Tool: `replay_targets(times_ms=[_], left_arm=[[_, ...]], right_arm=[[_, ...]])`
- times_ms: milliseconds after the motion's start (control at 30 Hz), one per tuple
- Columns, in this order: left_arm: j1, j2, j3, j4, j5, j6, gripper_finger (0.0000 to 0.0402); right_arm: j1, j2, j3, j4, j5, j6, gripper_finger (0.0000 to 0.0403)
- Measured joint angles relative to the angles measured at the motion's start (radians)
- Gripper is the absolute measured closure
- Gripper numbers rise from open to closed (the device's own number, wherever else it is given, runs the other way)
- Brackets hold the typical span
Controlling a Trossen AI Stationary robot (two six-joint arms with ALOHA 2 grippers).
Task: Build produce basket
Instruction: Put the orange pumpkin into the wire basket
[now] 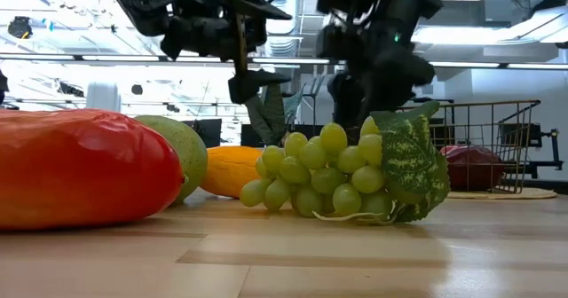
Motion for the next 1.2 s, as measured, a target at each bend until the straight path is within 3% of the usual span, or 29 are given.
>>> replay_targets(times_ms=[400,733,900,1200], left_arm=[[-0.002,-0.035,0.0,-0.048,-0.036,0.019,0.0003],[-0.002,-0.037,0.0,-0.047,-0.03,-0.001,0.0003],[-0.002,-0.037,0.0,-0.046,-0.03,-0.006,0.0003],[-0.002,-0.037,0.0,-0.047,-0.027,-0.011,0.0003]], right_arm=[[-0.008,0.093,0.005,0.035,-0.006,-0.011,0.0024],[0.0,0.094,0.011,-0.004,-0.018,0.027,0.0069],[0.013,0.099,0.059,-0.066,-0.02,0.028,0.0093],[0.02,0.081,0.217,-0.219,-0.026,0.025,0.0091]])
